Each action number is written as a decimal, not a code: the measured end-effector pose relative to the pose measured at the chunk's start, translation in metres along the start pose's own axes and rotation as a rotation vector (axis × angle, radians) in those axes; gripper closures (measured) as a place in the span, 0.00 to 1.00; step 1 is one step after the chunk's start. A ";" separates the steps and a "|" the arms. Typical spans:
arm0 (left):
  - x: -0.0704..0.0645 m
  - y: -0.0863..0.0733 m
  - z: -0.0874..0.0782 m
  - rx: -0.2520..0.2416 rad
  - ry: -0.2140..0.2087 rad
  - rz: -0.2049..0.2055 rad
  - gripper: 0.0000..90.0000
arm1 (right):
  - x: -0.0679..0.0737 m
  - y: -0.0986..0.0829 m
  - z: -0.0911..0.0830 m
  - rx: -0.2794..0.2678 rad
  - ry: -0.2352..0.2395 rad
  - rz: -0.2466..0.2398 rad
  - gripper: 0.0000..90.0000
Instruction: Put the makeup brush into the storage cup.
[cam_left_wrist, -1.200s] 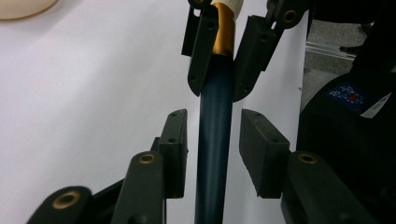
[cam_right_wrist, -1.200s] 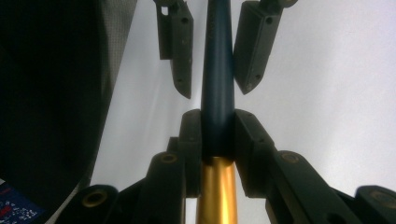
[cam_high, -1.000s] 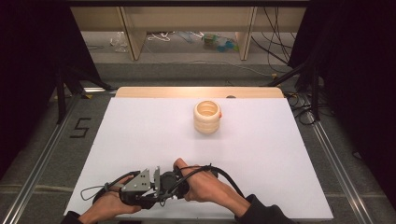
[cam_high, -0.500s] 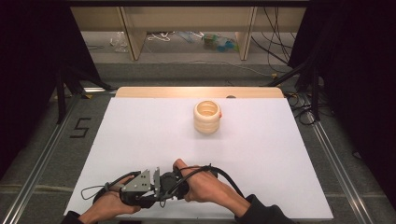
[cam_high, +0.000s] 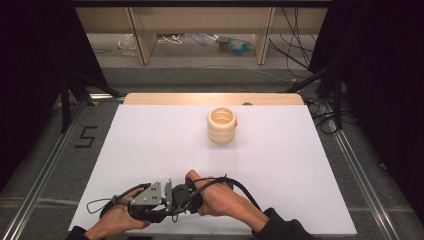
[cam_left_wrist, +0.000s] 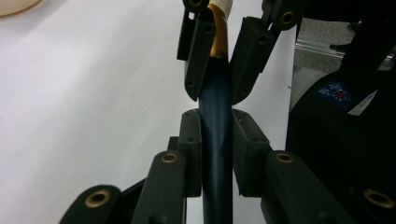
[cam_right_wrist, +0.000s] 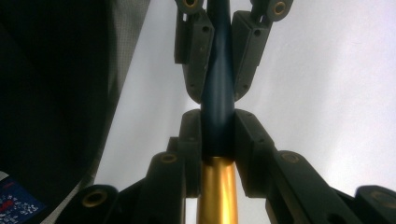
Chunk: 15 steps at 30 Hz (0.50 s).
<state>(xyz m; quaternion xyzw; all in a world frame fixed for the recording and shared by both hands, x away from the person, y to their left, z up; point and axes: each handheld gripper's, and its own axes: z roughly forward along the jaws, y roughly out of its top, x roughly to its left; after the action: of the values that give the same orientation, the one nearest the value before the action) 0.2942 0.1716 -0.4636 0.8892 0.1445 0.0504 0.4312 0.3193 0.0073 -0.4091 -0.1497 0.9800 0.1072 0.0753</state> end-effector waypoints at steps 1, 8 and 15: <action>0.000 0.000 0.000 0.000 -0.005 0.000 0.84 | 0.000 0.000 0.001 -0.006 0.007 -0.003 0.82; 0.001 0.001 -0.002 -0.006 0.005 0.006 0.84 | 0.000 -0.002 -0.001 -0.007 -0.002 0.000 0.82; 0.001 0.001 -0.002 -0.001 0.010 0.010 0.84 | -0.001 -0.002 -0.001 -0.007 -0.002 -0.013 0.82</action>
<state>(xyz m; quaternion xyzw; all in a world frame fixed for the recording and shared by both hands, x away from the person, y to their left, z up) 0.2948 0.1725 -0.4619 0.8893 0.1423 0.0573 0.4308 0.3204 0.0050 -0.4081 -0.1560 0.9786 0.1104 0.0764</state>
